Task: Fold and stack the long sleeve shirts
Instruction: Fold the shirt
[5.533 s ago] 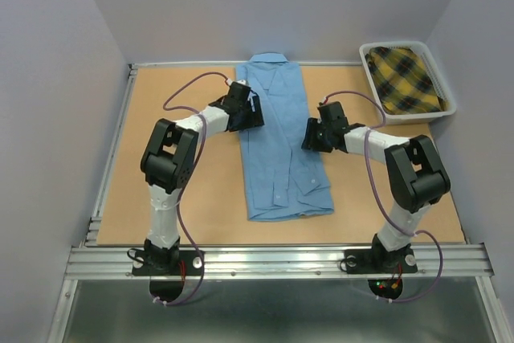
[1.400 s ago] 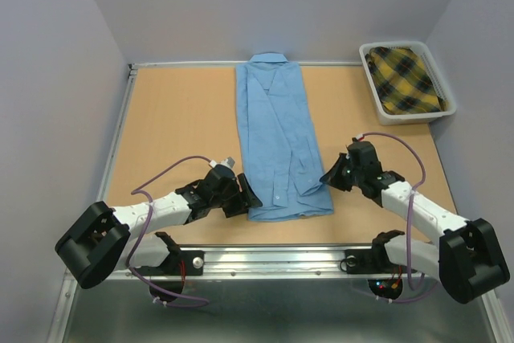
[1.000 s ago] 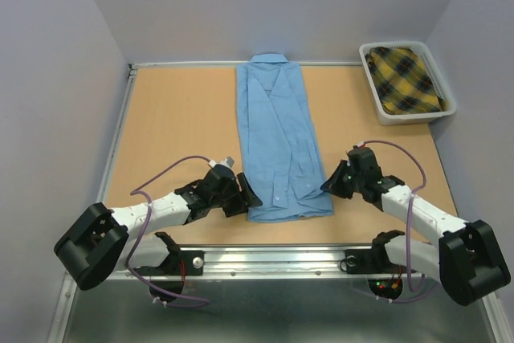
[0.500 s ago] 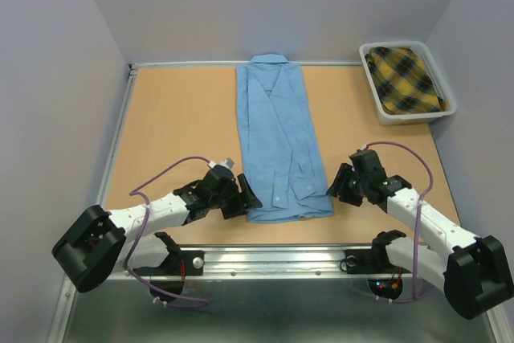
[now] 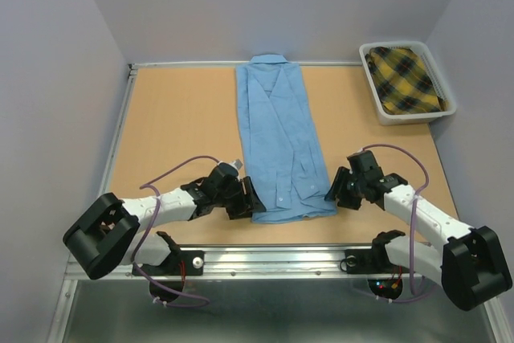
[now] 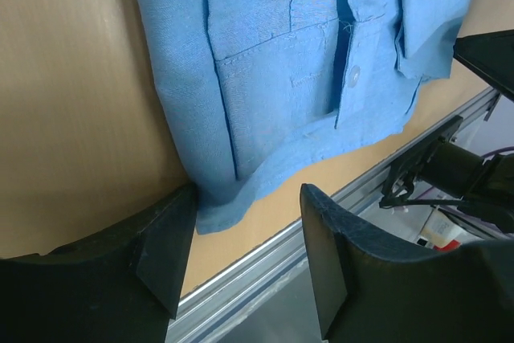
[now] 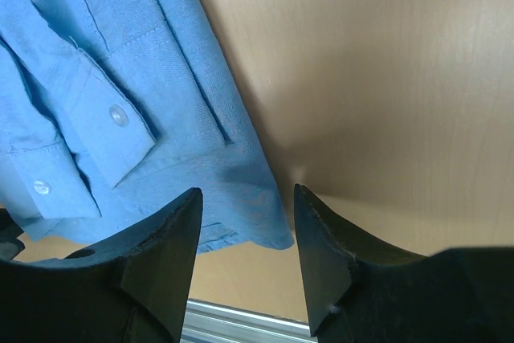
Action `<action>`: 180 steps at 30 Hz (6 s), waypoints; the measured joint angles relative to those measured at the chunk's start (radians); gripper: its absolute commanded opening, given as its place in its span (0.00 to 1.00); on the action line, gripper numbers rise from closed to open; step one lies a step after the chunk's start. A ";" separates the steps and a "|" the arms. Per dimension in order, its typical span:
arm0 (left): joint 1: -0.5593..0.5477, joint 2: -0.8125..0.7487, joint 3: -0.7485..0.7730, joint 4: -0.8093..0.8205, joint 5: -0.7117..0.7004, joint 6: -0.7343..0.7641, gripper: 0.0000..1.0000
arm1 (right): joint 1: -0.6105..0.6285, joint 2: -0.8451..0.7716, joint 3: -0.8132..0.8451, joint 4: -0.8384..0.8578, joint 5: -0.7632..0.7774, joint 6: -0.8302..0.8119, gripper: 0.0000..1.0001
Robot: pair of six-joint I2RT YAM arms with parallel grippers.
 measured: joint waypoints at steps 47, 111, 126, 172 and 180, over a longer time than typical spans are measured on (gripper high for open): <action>0.024 -0.222 0.253 -0.515 -0.055 0.101 0.00 | 0.021 0.038 0.351 -0.342 -0.031 -0.083 0.01; 0.524 0.646 0.975 -0.319 0.003 0.435 0.13 | -0.110 1.083 1.262 -0.109 -0.057 -0.286 0.12; 0.525 0.721 1.080 -0.275 -0.003 0.491 0.41 | -0.116 1.112 1.269 -0.082 -0.007 -0.269 0.29; 0.433 0.368 0.463 -0.003 -0.085 0.467 0.77 | -0.142 0.638 0.515 0.362 -0.220 -0.233 0.64; 0.428 0.401 0.496 0.011 -0.077 0.468 0.53 | -0.142 0.684 0.499 0.417 -0.258 -0.225 0.57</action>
